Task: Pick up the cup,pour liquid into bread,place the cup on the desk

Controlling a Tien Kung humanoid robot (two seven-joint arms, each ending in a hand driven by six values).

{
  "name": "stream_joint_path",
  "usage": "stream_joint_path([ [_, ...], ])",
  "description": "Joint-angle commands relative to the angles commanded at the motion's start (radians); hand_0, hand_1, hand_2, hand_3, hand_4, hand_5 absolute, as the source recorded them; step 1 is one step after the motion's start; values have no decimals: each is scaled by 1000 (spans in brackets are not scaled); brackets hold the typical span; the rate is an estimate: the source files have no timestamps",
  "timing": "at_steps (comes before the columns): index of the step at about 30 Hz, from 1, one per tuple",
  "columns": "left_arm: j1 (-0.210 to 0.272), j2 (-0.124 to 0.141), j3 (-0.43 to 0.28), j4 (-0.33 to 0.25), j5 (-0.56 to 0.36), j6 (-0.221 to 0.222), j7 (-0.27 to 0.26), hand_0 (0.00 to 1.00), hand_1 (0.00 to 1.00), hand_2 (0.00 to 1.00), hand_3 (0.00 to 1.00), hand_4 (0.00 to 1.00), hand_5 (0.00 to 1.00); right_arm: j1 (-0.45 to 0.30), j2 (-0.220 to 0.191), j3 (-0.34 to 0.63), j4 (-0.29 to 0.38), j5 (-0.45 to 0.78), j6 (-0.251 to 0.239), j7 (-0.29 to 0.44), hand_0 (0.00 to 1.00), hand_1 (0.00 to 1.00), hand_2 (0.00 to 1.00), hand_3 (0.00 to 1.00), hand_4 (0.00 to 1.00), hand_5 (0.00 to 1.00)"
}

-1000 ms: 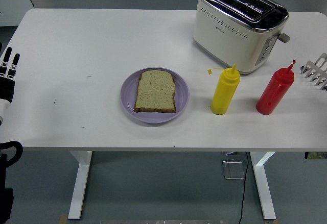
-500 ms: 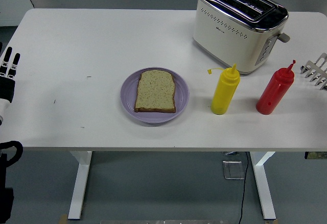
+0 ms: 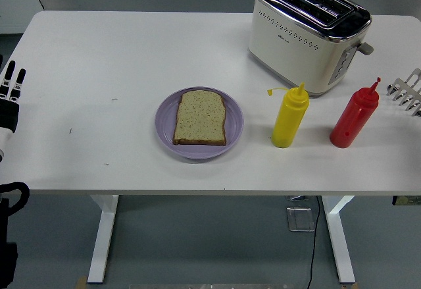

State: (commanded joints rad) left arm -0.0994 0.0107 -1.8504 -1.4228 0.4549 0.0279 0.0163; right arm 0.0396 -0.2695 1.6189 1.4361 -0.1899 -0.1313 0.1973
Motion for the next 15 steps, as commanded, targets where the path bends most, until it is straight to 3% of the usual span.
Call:
stream_joint_path([
  [15,2,0,3,0,0,-1,-1,787,745,746,705,517,991,-4,0,6,-4,12,-7,7,744,679,693,691,448,475],
])
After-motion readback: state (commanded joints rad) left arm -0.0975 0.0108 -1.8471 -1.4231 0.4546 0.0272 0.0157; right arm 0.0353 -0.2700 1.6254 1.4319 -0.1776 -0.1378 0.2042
